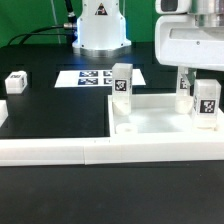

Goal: Assemble square table

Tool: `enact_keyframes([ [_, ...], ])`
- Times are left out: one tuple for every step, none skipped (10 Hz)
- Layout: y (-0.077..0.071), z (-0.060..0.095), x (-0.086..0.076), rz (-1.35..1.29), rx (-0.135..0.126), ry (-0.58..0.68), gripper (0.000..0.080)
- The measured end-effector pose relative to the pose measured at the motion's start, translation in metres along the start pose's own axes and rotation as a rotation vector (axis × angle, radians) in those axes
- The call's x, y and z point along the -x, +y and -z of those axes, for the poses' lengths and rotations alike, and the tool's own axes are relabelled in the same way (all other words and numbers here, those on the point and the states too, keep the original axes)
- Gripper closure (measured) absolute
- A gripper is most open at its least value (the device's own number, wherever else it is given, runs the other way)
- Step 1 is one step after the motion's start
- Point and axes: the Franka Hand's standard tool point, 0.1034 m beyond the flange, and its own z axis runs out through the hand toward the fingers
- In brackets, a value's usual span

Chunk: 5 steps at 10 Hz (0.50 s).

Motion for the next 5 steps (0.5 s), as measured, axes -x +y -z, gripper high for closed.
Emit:
enact_keyframes([
  [0.0042,0.0006,-0.0045,0.158,0.008,-0.002,0.0151],
  [0.0068,0.0012,-0.0089,0.317,0.015,0.004,0.0151],
  [0.0085,0.0010,-0.0112,0.472,0.022,0.007,0.0151],
  [0.0100,0.0006,-0.0135,0.578,0.023,0.007,0.0151],
  [0.0081,0.0010,-0.0136,0.587,0.017,0.017,0.0151],
])
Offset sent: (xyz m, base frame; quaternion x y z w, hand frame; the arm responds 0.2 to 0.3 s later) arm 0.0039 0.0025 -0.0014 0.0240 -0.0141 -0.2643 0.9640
